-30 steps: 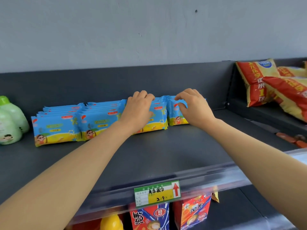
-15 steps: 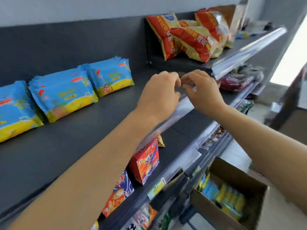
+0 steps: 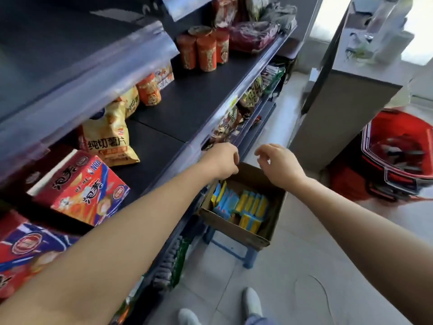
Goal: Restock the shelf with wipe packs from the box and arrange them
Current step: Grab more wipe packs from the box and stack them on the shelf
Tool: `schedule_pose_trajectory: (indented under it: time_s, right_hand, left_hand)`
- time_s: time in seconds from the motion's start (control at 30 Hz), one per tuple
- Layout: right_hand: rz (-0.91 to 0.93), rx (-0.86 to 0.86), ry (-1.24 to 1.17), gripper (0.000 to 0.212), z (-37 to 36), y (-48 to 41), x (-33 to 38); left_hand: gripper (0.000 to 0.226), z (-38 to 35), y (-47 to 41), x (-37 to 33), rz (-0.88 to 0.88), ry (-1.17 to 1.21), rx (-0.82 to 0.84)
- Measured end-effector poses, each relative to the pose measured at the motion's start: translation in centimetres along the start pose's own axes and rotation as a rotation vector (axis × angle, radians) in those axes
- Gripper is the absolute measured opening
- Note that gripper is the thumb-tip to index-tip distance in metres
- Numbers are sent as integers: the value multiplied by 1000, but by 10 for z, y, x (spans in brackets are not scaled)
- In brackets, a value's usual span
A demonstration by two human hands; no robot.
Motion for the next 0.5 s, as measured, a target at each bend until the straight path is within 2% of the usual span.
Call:
schedule_pose_trajectory:
  time_s: [0.13,0.3,0.5]
  right_hand:
    - [-95,215,69,27,-53,-11,-64]
    - [-147,407,104,29,-121,-38,-117]
    - [-160,587,188,32,-211,-63,-153]
  left_hand:
    - [20,-64,-42,36,165,79,92]
    - [19,-124,-73,96,350,156,93]
    - [18,-200,-102,151,439,186,146]
Point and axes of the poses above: each hand's wrist, its own y-axis away from the middle knuckle, its own z-axis out of the back of the hand, x = y × z, the point moved 8 cm from there along -y, towards the middle knuckle, and after that the axes turned 9 degrees about -z, right-handed, at the moved point
